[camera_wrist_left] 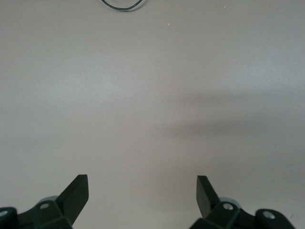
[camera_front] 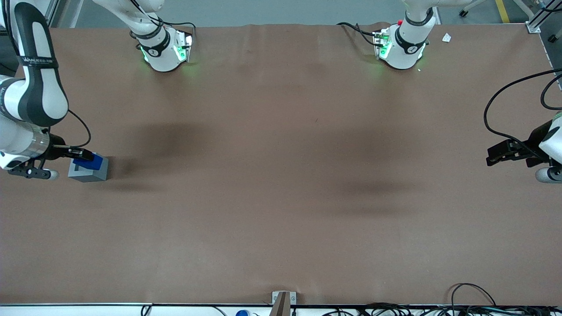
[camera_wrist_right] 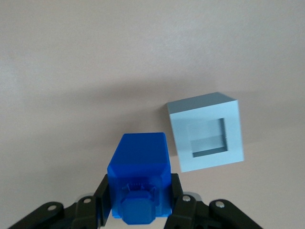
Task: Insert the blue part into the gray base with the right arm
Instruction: 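Lift the blue block and carry it over the gray base, then lower the blue block into the gray base's square opening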
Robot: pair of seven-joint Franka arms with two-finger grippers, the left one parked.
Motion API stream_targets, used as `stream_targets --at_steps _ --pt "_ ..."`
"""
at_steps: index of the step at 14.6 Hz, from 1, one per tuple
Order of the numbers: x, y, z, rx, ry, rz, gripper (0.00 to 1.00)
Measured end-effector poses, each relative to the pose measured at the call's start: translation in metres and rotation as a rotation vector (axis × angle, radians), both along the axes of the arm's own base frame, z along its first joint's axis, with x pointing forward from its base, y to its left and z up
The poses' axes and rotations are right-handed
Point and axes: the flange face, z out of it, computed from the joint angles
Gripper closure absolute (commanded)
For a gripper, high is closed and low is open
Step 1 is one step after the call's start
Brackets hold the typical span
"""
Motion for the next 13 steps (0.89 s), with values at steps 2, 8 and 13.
stream_targets --at_steps 2,8,13 --pt "-0.001 -0.014 -0.001 -0.003 0.0 0.016 0.86" --pt "-0.002 -0.056 -0.028 -0.013 0.027 0.043 0.86" --pt "-0.004 -0.073 -0.048 -0.009 0.031 0.088 0.86"
